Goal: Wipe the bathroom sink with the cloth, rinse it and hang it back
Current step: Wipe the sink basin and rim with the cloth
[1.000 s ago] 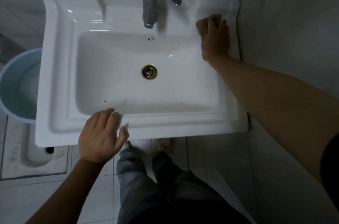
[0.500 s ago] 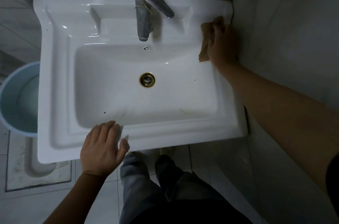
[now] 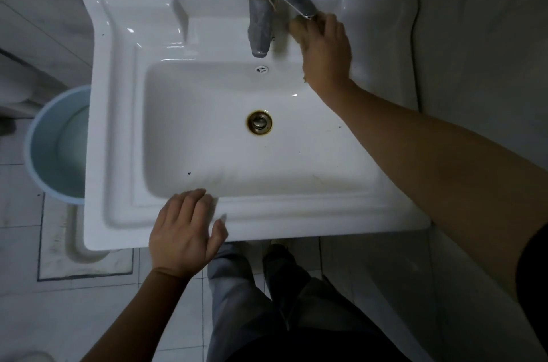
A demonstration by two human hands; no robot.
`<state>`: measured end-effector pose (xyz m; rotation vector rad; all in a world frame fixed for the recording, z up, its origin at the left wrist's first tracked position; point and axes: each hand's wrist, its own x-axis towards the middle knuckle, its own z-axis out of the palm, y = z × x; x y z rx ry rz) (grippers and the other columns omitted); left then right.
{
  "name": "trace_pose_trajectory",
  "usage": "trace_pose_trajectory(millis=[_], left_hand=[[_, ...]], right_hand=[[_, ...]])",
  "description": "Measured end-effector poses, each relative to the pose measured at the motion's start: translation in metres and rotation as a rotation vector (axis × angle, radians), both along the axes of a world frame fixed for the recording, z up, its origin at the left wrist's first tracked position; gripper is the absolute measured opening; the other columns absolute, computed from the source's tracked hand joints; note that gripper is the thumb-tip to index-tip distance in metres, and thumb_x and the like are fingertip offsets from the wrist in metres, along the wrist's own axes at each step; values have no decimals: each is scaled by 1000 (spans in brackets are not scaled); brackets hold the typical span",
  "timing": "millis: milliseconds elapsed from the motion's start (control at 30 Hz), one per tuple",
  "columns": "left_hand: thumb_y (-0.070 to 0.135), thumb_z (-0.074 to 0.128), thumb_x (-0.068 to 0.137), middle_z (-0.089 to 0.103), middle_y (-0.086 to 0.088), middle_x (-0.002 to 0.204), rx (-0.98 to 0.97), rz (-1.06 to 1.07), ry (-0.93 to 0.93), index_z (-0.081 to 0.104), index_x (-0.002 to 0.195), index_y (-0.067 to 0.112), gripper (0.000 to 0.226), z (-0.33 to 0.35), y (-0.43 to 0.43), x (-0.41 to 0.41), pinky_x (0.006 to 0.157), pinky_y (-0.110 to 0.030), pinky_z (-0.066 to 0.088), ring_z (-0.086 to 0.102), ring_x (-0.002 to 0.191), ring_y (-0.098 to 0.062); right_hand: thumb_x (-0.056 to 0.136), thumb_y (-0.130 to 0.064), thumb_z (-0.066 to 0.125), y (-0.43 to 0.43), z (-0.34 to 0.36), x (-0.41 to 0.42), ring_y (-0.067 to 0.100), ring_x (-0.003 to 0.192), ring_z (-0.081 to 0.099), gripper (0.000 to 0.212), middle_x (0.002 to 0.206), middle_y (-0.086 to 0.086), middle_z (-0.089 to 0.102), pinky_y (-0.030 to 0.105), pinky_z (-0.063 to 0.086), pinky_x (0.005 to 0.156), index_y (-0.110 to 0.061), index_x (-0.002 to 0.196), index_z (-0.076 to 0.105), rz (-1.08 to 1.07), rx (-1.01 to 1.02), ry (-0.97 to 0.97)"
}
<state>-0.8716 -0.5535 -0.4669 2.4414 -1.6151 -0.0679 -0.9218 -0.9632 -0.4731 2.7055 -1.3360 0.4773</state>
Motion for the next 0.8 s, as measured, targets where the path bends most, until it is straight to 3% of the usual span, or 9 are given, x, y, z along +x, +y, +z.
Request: trace_pose_trajectory(millis=[167,333,400,533,633,733,800], left_hand=[[45,37,97,71,-17,113,40,3,13,70,109,3,55,1,2,0,87,-42,49,65,102,-36],[43,41,94,70,-16,113,68,5,28,69,109,4,51,6,0,-1,88,-42,48,63,103,-34],[42,43,93,71,-16,112,57,5,20,70,109,4,49,6,0,0,88,-41,49,64,102,-34],[42,44,93,71,-17,111,22,-1,11,70,108,3,49,1,1,1,88,-42,50,64,101,-34],[42,43,94,71,-16,111,-2,0,-3,71,107,3,49,-4,2,1,88,-42,50,65,101,-34],[42,43,95,71,-15,112,-26,-4,-23,71,107,4,49,-4,2,0,88,-42,49,65,101,-34],[42,41,96,71,-15,111,-38,-9,-33,71,107,4,49,-3,2,0,88,-41,49,65,101,-34]], right_hand=[[83,-29,70,9,-8,-9,31,105,55,50,121,16,57,36,47,92,-14,128,53,29,70,8],[77,-25,73,19,-6,-16,32,108,50,59,121,13,53,39,47,92,-11,129,50,475,108,229],[78,-24,75,14,0,-18,33,111,51,60,125,14,53,41,51,91,-13,132,51,420,80,174],[89,-28,64,2,4,-1,31,110,54,45,127,15,56,36,49,92,-17,131,52,84,64,14],[84,-20,63,21,-5,27,32,115,53,43,130,12,56,38,45,96,-20,126,53,55,138,-17],[88,-29,65,45,-13,32,31,118,51,42,129,13,54,38,42,103,-20,128,54,18,183,-90],[86,-26,65,54,-17,23,32,114,51,44,125,13,55,38,42,101,-21,127,52,30,162,-39]])
